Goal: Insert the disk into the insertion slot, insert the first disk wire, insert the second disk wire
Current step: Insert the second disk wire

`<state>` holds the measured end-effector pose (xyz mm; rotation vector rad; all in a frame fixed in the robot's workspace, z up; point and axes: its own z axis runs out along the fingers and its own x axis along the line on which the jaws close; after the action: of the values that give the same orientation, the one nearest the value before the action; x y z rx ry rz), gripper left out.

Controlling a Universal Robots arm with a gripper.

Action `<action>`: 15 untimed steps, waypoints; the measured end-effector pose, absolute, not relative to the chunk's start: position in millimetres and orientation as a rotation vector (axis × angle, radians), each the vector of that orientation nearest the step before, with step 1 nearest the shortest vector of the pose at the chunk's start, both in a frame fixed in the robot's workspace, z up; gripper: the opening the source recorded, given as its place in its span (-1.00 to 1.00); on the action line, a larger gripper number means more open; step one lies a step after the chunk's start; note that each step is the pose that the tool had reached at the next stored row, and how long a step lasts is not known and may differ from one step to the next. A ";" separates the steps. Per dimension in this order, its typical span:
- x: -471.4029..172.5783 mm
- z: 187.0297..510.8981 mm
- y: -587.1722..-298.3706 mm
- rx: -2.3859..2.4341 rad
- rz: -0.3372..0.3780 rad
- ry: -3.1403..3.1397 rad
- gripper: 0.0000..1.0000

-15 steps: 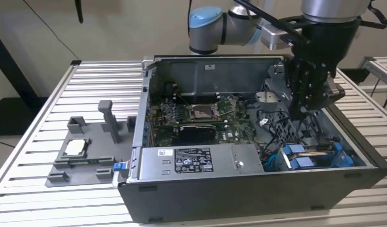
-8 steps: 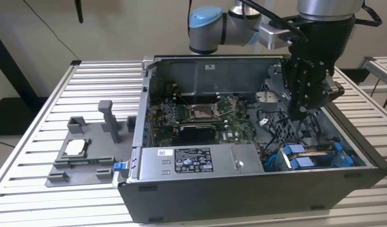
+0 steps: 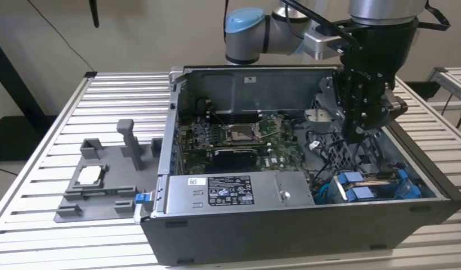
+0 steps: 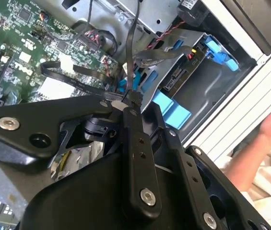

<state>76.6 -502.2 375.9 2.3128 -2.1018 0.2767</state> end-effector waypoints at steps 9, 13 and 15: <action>73.7 373.1 -498.0 2.393 0.288 -2.023 -0.46; 69.0 372.6 -498.0 2.406 0.295 -2.007 -0.46; 67.7 371.5 -497.9 2.415 0.303 -2.000 -0.46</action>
<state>67.7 -497.9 371.5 2.4152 -1.9999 0.3028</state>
